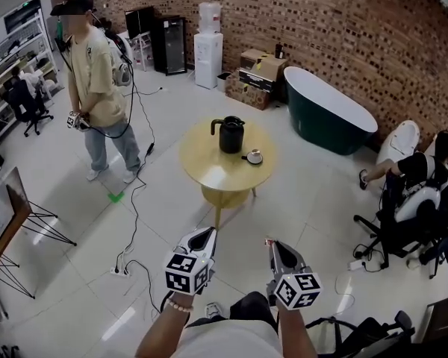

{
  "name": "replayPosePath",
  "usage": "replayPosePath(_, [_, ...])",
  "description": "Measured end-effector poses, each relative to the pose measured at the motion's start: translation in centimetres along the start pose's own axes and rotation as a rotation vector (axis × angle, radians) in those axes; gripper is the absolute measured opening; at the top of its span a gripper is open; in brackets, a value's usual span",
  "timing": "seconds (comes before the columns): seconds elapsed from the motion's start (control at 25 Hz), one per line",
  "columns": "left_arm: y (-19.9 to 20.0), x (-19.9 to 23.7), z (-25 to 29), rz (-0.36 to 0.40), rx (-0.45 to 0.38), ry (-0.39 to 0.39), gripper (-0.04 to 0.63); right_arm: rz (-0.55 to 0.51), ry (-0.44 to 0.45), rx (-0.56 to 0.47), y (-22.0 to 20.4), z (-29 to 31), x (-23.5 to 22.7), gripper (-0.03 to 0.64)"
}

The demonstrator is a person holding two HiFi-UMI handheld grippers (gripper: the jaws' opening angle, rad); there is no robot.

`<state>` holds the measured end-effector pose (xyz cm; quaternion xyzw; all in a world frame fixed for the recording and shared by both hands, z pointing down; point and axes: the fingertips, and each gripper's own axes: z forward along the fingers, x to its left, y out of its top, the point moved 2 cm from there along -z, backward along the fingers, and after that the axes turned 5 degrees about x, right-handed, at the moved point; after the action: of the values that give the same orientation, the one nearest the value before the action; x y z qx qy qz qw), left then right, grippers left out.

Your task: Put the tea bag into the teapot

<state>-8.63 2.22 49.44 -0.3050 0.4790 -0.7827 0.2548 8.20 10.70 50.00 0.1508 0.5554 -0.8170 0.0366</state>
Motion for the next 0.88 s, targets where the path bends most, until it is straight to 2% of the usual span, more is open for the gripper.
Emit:
replayPosePath(0.4, [0.7, 4.5, 3.1, -0.025, 0.022, 0.066, 0.011, -0.034, 0.049, 0.016, 2.5, 6.7, -1.1, 0.002])
replayPosePath(0.64, [2.9, 7.4, 6.5, -0.02, 0.017, 0.107, 0.012, -0.055, 0.118, 0.023, 5.2, 12.9, -1.7, 0.002])
replayPosePath(0.88, [5.7, 9.9, 11.3, -0.022, 0.023, 0.119, 0.012, -0.066, 0.139, 0.023, 8.6, 18.2, -3.9, 0.001])
